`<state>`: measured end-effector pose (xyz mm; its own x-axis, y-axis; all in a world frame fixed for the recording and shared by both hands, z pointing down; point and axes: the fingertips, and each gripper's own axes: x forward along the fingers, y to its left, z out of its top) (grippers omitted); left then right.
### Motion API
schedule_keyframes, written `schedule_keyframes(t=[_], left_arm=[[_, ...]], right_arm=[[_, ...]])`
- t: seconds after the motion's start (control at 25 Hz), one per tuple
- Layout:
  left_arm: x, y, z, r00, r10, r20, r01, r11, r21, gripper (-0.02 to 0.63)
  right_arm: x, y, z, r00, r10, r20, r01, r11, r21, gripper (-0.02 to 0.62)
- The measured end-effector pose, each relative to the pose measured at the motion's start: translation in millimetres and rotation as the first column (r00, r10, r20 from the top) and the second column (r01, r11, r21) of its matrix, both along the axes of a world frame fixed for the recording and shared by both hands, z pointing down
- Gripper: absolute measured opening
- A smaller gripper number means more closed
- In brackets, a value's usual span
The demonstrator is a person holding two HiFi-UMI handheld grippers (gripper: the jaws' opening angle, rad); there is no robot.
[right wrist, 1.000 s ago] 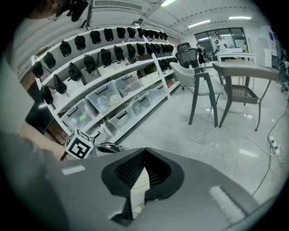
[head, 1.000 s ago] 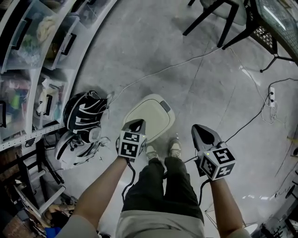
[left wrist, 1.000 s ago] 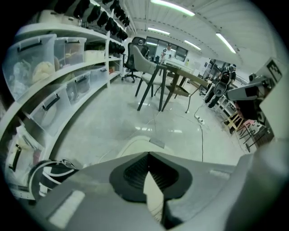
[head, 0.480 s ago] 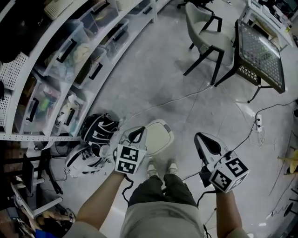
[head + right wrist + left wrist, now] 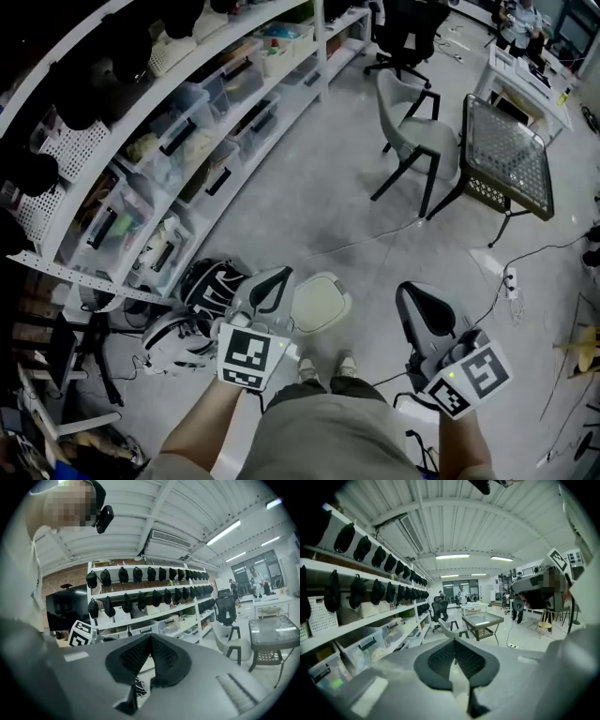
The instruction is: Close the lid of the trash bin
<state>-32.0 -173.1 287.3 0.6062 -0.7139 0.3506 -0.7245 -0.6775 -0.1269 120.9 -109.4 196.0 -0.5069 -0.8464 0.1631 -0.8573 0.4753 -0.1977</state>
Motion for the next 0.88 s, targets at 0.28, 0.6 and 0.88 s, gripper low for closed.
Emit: schedule_keyframes(t=[0.28, 0.6, 0.88], left_arm=[[-15.7, 33.5, -80.1, 0.991, -0.047, -0.129, 0.056, 0.996, 0.063, 0.003], [-22.8, 60.3, -108.6, 0.982, -0.069, -0.174, 0.085, 0.993, 0.085, 0.003], [-17.5, 65.5, -116.9, 0.984, -0.078, -0.157, 0.096, 0.989, 0.108, 0.003]], right_arm=[[-12.5, 30.3, -43.7, 1.0, 0.003, -0.03, 0.001, 0.992, 0.13, 0.003], [-25.8, 50.8, -62.5, 0.989, -0.05, -0.137, 0.075, 0.981, 0.179, 0.003], [-18.4, 55.0, -68.5, 0.989, -0.056, -0.135, 0.081, 0.98, 0.181, 0.003]])
